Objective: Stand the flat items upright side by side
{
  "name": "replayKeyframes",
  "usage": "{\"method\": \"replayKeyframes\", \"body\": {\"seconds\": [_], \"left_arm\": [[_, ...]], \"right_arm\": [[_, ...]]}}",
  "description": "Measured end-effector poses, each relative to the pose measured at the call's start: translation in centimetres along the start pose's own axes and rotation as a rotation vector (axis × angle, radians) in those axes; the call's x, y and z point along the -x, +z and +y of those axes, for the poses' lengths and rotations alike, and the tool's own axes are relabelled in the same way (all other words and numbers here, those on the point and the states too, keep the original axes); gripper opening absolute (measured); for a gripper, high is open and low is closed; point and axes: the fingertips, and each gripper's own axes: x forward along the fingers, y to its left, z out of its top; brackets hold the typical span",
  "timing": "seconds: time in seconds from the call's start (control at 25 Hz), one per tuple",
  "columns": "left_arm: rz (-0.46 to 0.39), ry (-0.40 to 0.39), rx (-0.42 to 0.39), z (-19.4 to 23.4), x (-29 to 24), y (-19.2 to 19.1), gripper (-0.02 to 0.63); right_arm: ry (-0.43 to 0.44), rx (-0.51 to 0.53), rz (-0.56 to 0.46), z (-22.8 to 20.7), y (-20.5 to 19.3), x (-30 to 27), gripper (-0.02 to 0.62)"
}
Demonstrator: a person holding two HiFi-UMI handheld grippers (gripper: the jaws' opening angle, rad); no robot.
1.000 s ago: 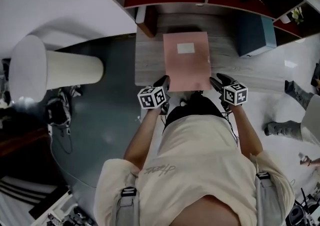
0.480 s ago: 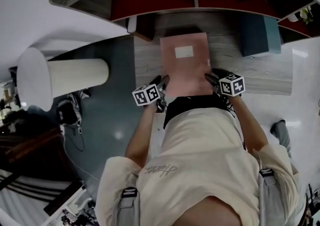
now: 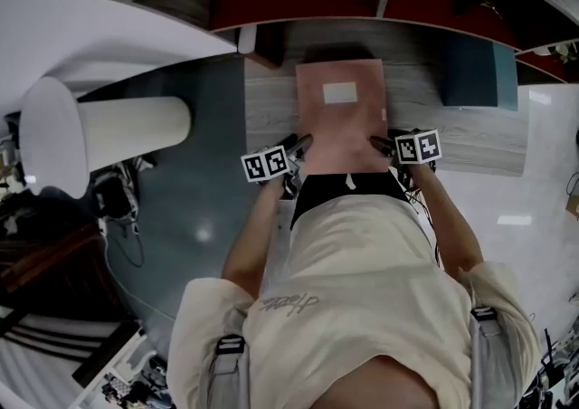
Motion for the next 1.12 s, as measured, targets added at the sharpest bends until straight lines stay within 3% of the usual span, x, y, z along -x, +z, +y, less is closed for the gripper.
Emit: {"method": "replayKeyframes", "body": {"seconds": [0.32, 0.64, 1.0, 1.12], "left_arm": [[0.057, -0.119, 0.059, 0.2, -0.6, -0.1, 0.295], [0.100, -0.250, 0.079, -0.8, -1.3, 0.0, 0.357], [0.186, -0.299, 0.145, -1.6, -2.6, -1.9, 0.429], [0.181, -0.280, 0.130, -1.3, -2.7, -2.0, 0.400]], "right_arm": [[0.139, -0.095, 0.046, -0.2, -0.2, -0.2, 0.272], [0.247, -0.131, -0.032, -0.5, -0.1, 0.3, 0.259], [0.319, -0.157, -0.013, -0.6, -0.3, 0.2, 0.262], [0.307, -0.150, -0.001, -0.5, -0.3, 0.2, 0.265]]}}
